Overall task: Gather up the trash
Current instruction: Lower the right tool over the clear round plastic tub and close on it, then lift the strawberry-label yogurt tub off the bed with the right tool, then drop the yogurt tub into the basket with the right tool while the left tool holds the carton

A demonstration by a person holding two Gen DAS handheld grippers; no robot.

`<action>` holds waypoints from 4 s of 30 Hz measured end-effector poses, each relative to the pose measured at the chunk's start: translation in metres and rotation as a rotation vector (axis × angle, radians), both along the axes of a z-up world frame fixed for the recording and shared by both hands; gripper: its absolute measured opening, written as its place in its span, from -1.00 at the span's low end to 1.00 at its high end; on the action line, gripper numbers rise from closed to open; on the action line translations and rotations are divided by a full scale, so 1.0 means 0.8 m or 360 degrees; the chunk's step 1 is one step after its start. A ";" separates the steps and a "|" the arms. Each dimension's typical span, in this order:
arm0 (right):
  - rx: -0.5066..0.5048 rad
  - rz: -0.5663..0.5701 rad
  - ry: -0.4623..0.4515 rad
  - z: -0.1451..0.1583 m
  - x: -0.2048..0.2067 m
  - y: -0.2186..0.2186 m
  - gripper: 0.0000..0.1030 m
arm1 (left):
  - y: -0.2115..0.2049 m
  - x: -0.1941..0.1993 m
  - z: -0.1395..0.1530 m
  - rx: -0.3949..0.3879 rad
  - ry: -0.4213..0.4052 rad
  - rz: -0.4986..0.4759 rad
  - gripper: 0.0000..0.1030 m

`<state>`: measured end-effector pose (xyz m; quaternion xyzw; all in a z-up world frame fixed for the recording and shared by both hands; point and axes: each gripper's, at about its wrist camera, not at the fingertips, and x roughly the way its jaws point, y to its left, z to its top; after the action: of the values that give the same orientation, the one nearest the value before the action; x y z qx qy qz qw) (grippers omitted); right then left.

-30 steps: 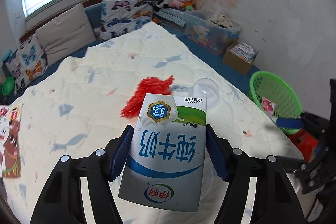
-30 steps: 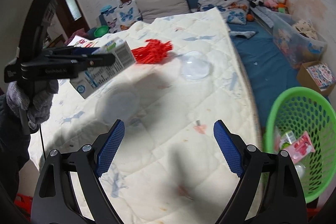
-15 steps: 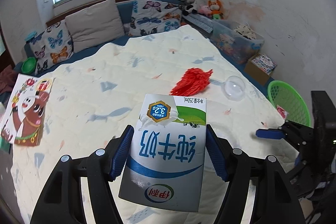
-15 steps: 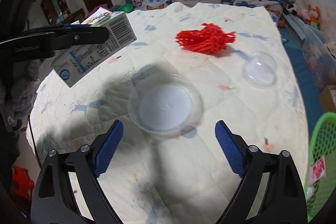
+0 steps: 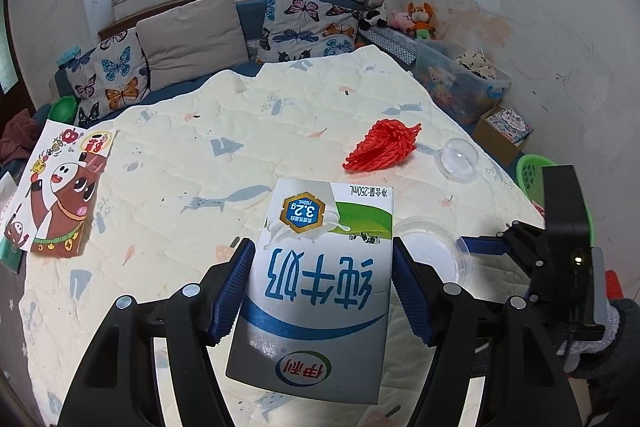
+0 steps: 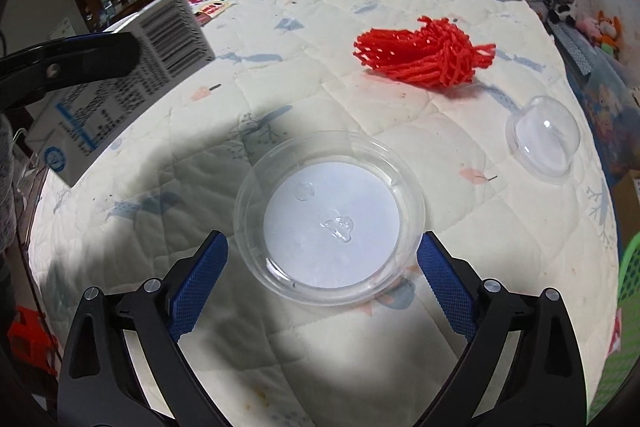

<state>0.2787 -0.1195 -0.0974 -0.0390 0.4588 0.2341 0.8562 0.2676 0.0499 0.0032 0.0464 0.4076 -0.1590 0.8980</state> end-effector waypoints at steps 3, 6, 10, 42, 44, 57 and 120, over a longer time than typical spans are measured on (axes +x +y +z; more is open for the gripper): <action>-0.0020 -0.0024 -0.0002 -0.003 -0.001 -0.002 0.72 | -0.003 0.000 -0.003 -0.0008 0.0010 -0.0004 0.27; -0.0012 -0.0026 -0.0019 0.000 -0.006 -0.005 0.68 | -0.006 0.000 -0.006 -0.0015 0.0020 -0.0010 0.27; 0.0008 -0.0031 -0.0045 0.006 -0.017 -0.014 0.67 | -0.013 -0.002 -0.007 -0.0020 0.0024 -0.0017 0.27; 0.0128 -0.0282 -0.0146 0.043 -0.113 -0.135 0.65 | -0.118 -0.031 0.018 0.0020 -0.0031 -0.0235 0.27; 0.0140 -0.0310 -0.0156 0.047 -0.118 -0.148 0.65 | -0.126 -0.031 0.018 0.0018 -0.0030 -0.0250 0.27; 0.0187 -0.0499 -0.0219 0.069 -0.141 -0.223 0.64 | -0.192 -0.040 0.021 0.0023 -0.0033 -0.0389 0.27; -0.0082 -0.0396 -0.0191 0.015 -0.097 -0.189 0.75 | -0.188 -0.018 -0.007 -0.0059 0.0101 -0.0340 0.27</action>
<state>0.2008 -0.2710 -0.0857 -0.0177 0.4140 0.1115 0.9032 0.2529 -0.1006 -0.0020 0.0678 0.4254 -0.2628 0.8633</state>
